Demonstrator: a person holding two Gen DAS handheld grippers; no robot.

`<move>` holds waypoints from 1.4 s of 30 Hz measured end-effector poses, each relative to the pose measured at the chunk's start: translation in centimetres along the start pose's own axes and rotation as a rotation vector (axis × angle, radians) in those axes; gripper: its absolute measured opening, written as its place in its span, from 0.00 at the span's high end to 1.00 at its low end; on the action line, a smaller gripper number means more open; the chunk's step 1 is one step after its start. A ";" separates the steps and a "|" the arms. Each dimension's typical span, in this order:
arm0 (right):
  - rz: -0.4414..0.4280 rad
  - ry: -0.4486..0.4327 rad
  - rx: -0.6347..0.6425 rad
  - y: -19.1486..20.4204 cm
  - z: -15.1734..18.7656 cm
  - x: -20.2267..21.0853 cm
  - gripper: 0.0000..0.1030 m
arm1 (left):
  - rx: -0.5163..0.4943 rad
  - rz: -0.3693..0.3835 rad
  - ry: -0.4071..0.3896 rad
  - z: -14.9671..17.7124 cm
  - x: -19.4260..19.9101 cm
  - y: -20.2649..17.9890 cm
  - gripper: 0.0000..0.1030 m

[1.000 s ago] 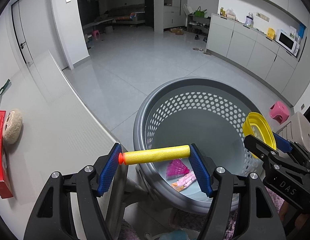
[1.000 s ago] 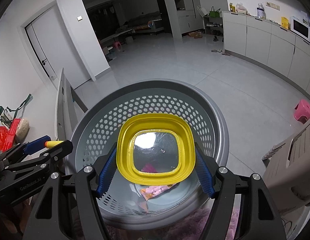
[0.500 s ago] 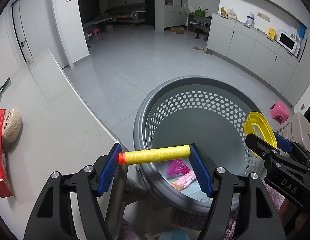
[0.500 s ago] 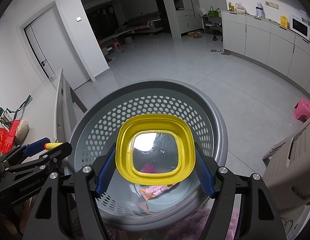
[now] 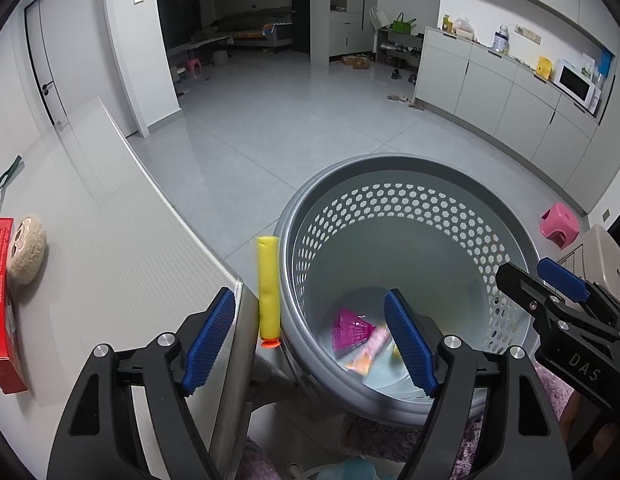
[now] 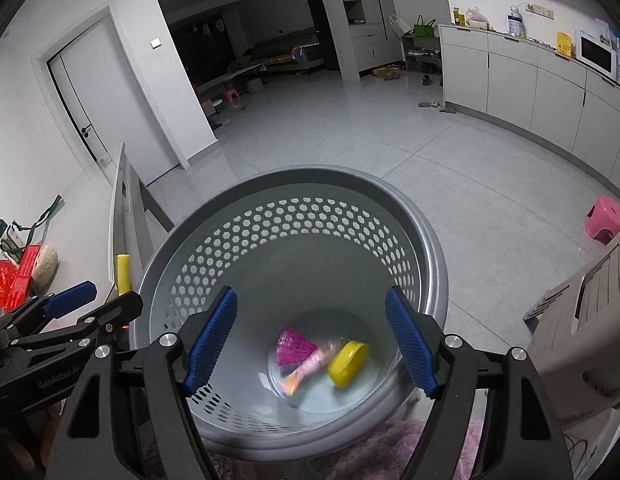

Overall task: Collect trash
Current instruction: 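Open the left tool and the right tool, dropping dart and lid into basket, then move both open tools back from the basket to the table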

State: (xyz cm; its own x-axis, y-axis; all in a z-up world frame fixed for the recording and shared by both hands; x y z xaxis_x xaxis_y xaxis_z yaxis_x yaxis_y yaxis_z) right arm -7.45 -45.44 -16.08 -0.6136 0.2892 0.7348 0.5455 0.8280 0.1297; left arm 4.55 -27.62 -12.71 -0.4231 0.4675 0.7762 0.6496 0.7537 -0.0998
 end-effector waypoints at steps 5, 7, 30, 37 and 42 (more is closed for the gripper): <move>-0.001 -0.001 -0.003 0.0 0.0 0.1 0.29 | 0.004 -0.001 -0.005 -0.1 0.3 0.1 0.27; -0.003 -0.003 -0.007 0.0 0.0 0.3 0.29 | 0.005 -0.003 -0.010 -0.2 0.5 0.1 0.27; -0.022 -0.043 0.001 0.2 -0.1 2.8 0.29 | 0.039 -0.020 -0.071 -0.1 3.9 1.4 0.25; -0.046 -0.062 0.024 1.4 0.0 4.2 0.29 | 0.055 -0.042 -0.104 0.1 5.9 2.5 0.24; -0.083 -0.073 0.058 3.3 -0.1 4.7 0.29 | 0.089 -0.078 -0.131 0.8 7.8 4.0 0.23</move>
Point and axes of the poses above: each gripper's, at about its wrist camera, not at the fingertips, and x roughly against the way its jaws point, y to its left, z to its underside, the point moved 7 cm from there along -x, roughly the way its jaws point, and after that the axes turned 8 degrees about z, right-handed, at the moved point
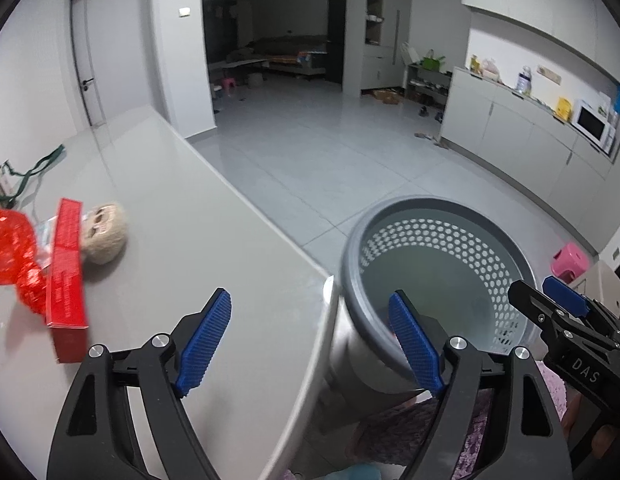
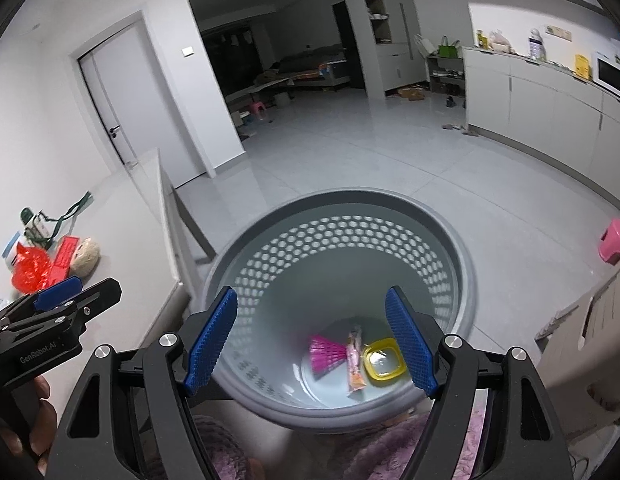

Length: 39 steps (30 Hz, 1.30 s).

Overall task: Collect trash
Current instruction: 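Move both open tools back from the basket to the table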

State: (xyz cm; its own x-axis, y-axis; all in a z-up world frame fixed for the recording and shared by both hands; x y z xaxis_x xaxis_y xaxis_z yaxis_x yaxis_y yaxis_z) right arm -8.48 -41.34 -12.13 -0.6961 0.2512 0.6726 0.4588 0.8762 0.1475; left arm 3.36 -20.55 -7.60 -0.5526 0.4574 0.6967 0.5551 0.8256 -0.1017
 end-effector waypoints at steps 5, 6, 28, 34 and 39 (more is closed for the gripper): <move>-0.056 -0.006 0.051 3.2 -0.3 0.0 0.29 | 0.050 -0.054 -0.031 0.5 2.2 3.0 0.22; -0.068 -0.006 0.064 3.9 -0.4 -0.1 0.29 | 0.066 -0.070 -0.040 0.6 2.8 3.9 0.22; -0.349 0.066 0.334 24.5 0.9 -1.6 0.29 | 0.318 -0.357 -0.081 6.6 10.3 21.9 0.21; -0.400 0.101 0.380 30.0 0.8 -2.7 0.29 | 0.354 -0.401 -0.083 6.9 11.0 26.0 0.21; -0.444 0.155 0.396 33.8 0.7 -3.9 0.29 | 0.365 -0.423 -0.086 6.6 11.2 28.4 0.21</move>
Point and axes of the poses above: each gripper's, at about its wrist camera, not at the fingertips, and x roughly against the way its jaws point, y to its left, z to its underside, the point moved 7 cm from there along -x, roughly the way its jaws point, and after that the axes turned 8 degrees about z, right-handed, at the moved point
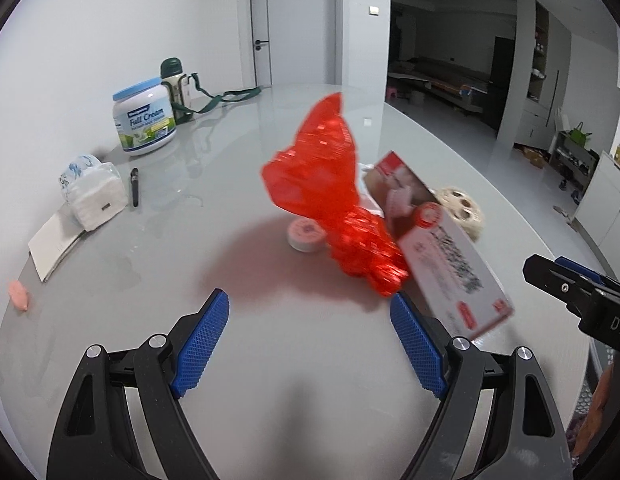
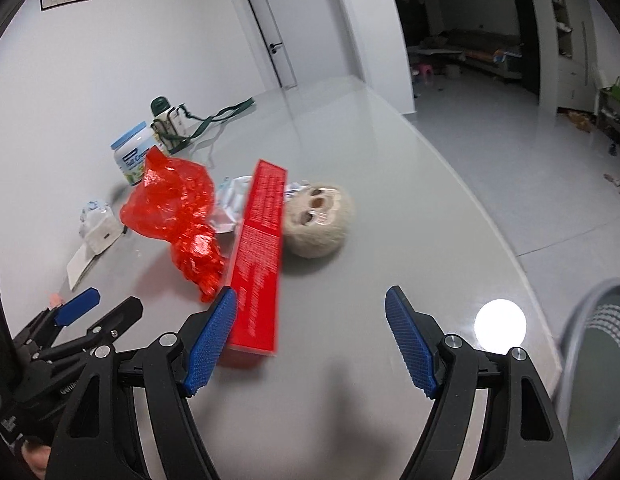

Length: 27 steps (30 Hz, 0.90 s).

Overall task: Collect trash
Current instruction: 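Move both open tools back from the basket to the table, then grasp the red toothpaste box with the right tool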

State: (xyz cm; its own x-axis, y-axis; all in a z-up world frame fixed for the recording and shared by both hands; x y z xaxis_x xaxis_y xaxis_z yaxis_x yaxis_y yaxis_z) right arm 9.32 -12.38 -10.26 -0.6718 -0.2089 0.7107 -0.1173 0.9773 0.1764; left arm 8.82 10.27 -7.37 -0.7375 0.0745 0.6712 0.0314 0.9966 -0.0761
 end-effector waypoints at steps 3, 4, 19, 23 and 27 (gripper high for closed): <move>-0.014 0.030 0.002 0.9 -0.5 -1.5 0.29 | 0.001 -0.010 -0.001 -0.4 -0.5 1.0 0.21; -0.015 0.043 0.003 1.2 -0.7 -2.1 0.29 | 0.003 -0.010 0.001 -0.5 -0.8 1.2 0.21; -0.033 0.155 0.007 4.1 -1.4 -7.5 0.29 | 0.027 0.038 0.030 -0.1 -2.3 2.3 0.21; -0.044 0.164 0.031 5.2 -1.7 -8.3 0.29 | 0.049 0.043 0.033 0.0 -2.4 2.8 0.21; -0.050 0.170 0.044 6.0 -1.8 -8.9 0.31 | 0.059 0.049 0.034 0.1 -2.3 2.9 0.21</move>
Point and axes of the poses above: each gripper's, at about its wrist camera, not at the fingertips, and x roughly against the way its jaws point, y to its left, z to its underside, the point moved 7 cm from there along -x, roughly the way its jaws point, and after that the axes turned 8 degrees about z, right-handed, at the moved point
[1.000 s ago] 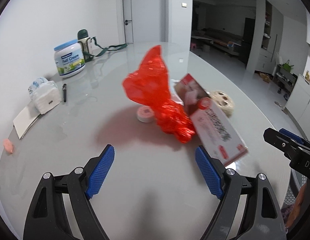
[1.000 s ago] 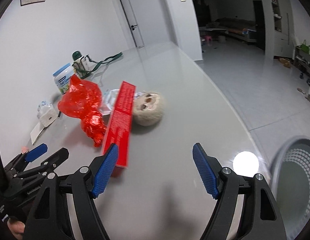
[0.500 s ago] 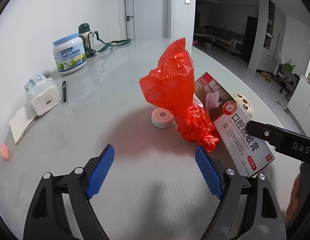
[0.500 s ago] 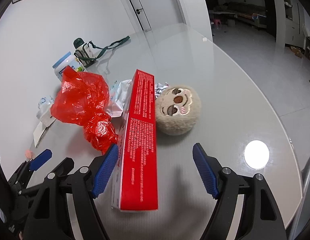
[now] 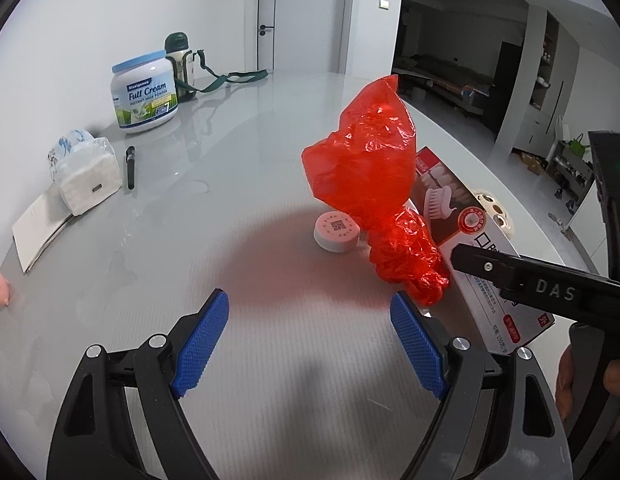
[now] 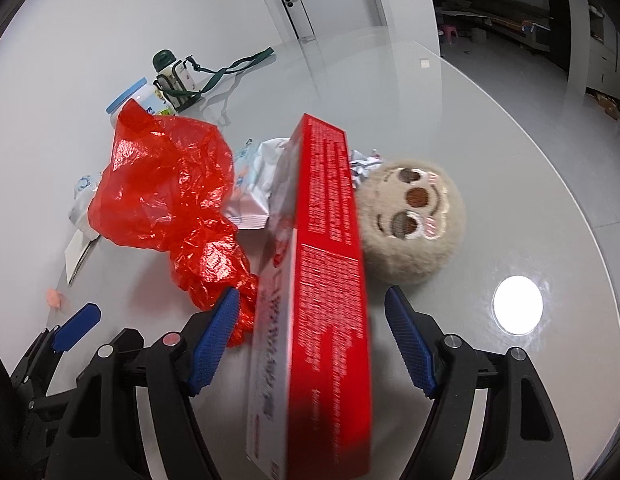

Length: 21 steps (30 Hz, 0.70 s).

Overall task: Collect trash
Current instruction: 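Grasp the red toothpaste box with the right tool, then grasp the red plastic bag with the left tool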

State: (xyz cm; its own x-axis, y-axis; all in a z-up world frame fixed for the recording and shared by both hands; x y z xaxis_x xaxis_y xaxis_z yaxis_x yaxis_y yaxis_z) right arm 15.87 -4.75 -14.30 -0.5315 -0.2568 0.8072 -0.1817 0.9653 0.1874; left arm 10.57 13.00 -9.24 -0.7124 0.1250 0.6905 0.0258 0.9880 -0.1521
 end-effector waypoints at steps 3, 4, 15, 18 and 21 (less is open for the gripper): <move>0.002 0.008 0.012 0.7 -0.1 -0.5 0.45 | 0.003 0.008 0.001 0.0 0.0 0.0 0.21; 0.000 0.011 0.012 0.8 0.0 -0.6 0.48 | 0.007 0.013 0.003 0.1 0.0 0.0 0.21; 0.001 -0.076 0.056 1.9 1.0 1.6 0.67 | 0.010 0.004 -0.011 0.2 0.3 0.0 0.21; 0.005 -0.108 0.060 1.8 1.5 2.9 0.67 | 0.004 -0.002 -0.015 0.1 0.4 -0.1 0.21; 0.001 -0.133 0.043 1.1 1.9 4.2 0.67 | 0.010 0.004 -0.011 0.1 0.5 -0.1 0.21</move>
State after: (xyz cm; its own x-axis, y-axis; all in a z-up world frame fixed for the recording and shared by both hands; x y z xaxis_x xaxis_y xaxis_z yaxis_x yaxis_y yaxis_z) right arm 11.81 -4.87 -11.77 -0.6365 -0.2622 0.7254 -0.2146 0.9635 0.1601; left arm 10.16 12.94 -8.92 -0.7197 0.1281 0.6823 0.0218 0.9865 -0.1623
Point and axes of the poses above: each gripper's, at about its wrist camera, not at the fingertips, and x roughly against the way its jaws point, y to its left, z to its underside, the point moved 7 cm from there along -x, roughly the way its jaws point, and after that the axes turned 8 degrees about z, right-handed, at the moved point
